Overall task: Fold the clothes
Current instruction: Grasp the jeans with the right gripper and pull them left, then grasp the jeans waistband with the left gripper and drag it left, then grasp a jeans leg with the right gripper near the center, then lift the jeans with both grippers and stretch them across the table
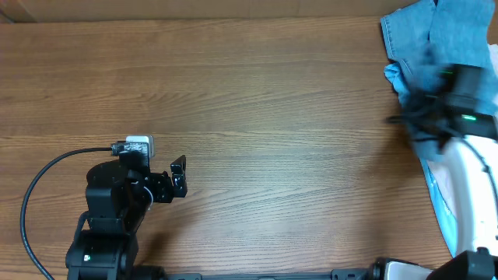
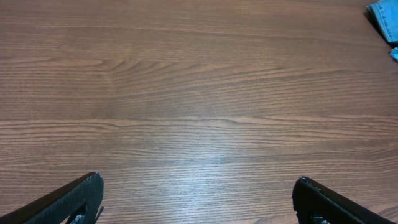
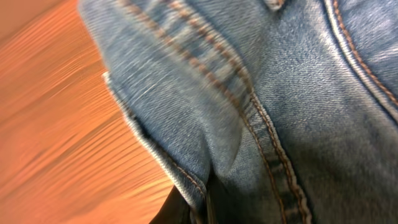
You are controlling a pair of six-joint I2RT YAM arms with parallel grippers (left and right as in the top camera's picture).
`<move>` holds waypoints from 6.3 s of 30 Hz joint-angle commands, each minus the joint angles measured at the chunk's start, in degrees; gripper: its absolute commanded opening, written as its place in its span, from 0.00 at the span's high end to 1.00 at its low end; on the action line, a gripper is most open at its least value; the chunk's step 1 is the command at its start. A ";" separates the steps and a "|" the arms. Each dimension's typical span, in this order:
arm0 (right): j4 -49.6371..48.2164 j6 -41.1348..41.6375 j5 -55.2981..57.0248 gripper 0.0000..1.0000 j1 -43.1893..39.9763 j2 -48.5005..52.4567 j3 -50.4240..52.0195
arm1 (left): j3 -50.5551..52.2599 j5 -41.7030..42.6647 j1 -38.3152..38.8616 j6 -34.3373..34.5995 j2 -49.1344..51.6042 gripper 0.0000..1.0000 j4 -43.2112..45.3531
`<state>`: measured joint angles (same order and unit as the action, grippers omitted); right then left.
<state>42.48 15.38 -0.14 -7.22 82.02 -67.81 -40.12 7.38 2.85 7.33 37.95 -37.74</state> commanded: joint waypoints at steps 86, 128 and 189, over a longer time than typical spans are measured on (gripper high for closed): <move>14.32 2.67 10.60 0.30 3.28 -11.08 -4.26 | -93.33 14.43 -6.45 -6.82 74.49 0.96 -35.80; -45.11 3.76 -17.49 0.25 12.74 40.41 -4.26 | -86.51 -29.86 -3.96 6.21 62.53 0.96 -44.59; 15.58 -3.89 -7.04 0.96 -2.05 19.89 -45.03 | -86.60 -29.18 -6.49 1.84 62.53 0.96 -30.08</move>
<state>51.68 14.24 -10.72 -7.81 99.57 -112.90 -125.82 -21.34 -1.78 6.92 101.38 -63.46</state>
